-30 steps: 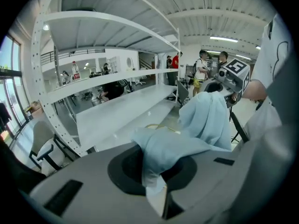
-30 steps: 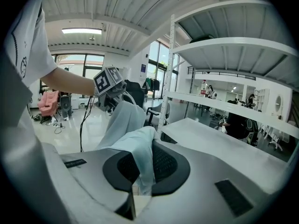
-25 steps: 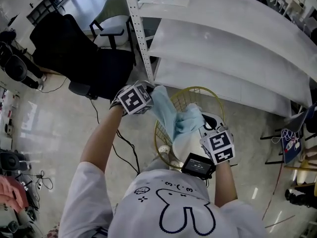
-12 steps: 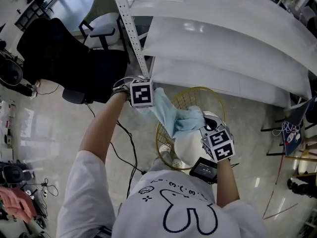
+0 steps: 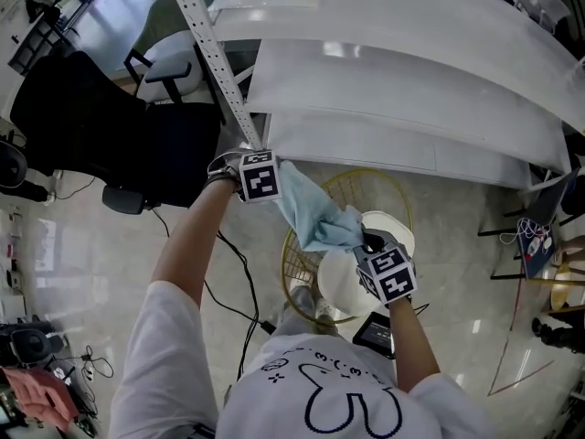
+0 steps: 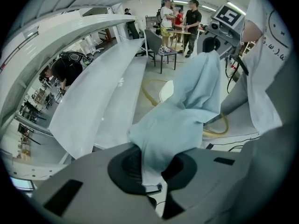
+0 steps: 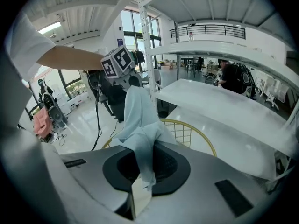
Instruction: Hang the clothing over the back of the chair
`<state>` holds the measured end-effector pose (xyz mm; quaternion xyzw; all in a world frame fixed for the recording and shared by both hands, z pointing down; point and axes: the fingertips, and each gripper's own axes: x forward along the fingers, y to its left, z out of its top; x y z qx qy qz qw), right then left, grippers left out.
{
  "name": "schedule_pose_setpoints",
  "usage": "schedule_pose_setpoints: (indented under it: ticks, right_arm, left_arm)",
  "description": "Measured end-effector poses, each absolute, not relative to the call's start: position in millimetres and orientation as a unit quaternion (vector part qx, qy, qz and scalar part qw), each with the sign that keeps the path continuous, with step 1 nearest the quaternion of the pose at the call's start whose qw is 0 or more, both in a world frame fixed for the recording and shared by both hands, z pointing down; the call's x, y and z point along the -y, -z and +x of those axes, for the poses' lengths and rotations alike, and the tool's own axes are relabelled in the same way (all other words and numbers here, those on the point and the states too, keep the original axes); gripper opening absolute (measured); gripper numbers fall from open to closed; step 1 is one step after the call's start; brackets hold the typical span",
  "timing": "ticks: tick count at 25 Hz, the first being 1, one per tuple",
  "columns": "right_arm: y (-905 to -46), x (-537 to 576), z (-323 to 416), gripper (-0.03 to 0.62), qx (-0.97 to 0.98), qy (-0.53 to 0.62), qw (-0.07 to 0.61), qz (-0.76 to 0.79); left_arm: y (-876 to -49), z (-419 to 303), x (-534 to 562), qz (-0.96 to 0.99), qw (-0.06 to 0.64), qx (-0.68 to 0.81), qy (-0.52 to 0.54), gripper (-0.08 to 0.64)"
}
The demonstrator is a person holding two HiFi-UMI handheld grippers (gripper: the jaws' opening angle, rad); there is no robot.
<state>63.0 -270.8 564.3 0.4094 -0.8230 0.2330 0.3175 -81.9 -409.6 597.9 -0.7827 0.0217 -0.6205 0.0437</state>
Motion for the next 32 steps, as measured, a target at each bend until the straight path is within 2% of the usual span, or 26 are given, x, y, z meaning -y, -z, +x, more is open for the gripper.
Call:
schedule_pose_setpoints:
  ticks: [4,12,15,18,19,23,32]
  right_arm:
    - [-586.9,273.6,58.7,0.043,0.813,-0.255,0.324,0.411]
    - [-613.5,276.7,53.3,0.044,0.798,-0.265,0.339,0.421]
    - [-616.5,279.9,51.0,0.044,0.798,-0.264,0.343,0.420]
    - [-620.7,281.5,51.7,0.044,0.797,-0.263,0.344,0.421]
    - [-622.2,281.7,52.0,0.044,0.797,-0.264,0.344,0.420]
    - [-626.6,283.3,52.5,0.051,0.796,-0.266,0.349,0.417]
    - [-635.0,272.7,58.8,0.063,0.785,-0.271,0.377,0.411]
  left_arm:
    - [-620.1,-82.7,424.9,-0.768,0.067,-0.057,0.635,0.051]
    - [-660.4,-89.7,439.1,-0.757,0.059,-0.106,0.642,0.059]
    - [-673.5,-92.6,439.2,-0.750,0.053,-0.101,0.652,0.088]
    - [-680.7,-92.4,432.5,-0.751,0.045,-0.088,0.653,0.171]
    - [-682.0,-92.4,430.4,-0.751,0.043,-0.085,0.653,0.179]
    - [-682.3,-90.8,425.7,-0.757,0.030,-0.077,0.649,0.204]
    - [-663.9,-80.1,417.1,-0.778,0.014,-0.090,0.621,0.204]
